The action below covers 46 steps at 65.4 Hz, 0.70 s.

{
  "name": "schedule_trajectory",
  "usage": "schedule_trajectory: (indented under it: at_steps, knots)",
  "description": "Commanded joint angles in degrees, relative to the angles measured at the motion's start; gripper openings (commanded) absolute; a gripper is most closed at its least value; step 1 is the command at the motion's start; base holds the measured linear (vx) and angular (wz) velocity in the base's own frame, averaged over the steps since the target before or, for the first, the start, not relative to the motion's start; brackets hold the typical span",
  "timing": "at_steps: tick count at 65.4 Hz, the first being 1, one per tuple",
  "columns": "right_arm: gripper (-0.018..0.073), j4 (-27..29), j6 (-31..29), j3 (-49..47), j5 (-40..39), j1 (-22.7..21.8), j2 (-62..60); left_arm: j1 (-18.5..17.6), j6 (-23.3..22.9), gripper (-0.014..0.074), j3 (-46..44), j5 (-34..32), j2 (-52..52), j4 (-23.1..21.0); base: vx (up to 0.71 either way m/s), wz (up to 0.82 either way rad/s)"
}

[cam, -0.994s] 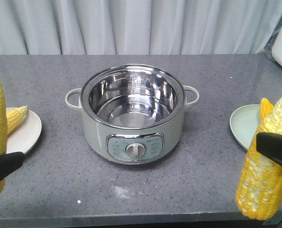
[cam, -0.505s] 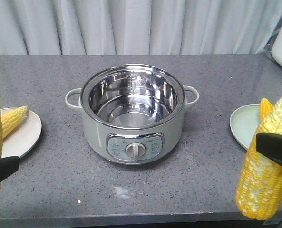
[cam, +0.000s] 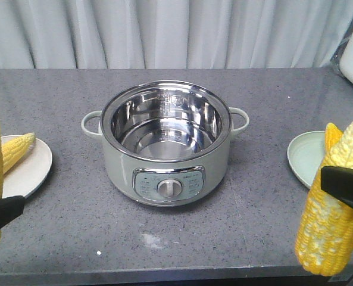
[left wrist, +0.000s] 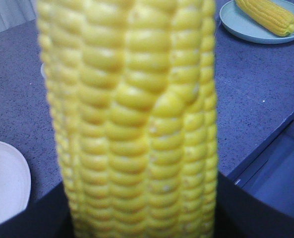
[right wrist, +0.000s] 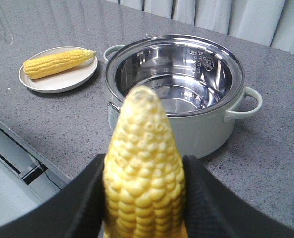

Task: Distribute corn equally
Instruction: 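Hold both cobs raised in the grippers, then turn the base away from the pot toward the other counter holding both cobs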

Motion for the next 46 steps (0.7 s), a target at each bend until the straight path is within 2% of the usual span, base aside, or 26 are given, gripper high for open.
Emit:
schedule_trajectory:
  at_steps: [1, 46]
  knots:
    - [0.0254, 1.53, -0.56, -1.32, -3.51, -0.42, 0.07, -0.05, -0.03, 0.0244, -1.28, -3.63, -0.09, -1.15, 0.00, 0.00]
    - [0.0254, 1.53, -0.56, -1.32, -3.56, -0.42, 0.07, -0.05, -0.03, 0.0244, -1.28, -3.48, -0.09, -1.15, 0.00, -0.04]
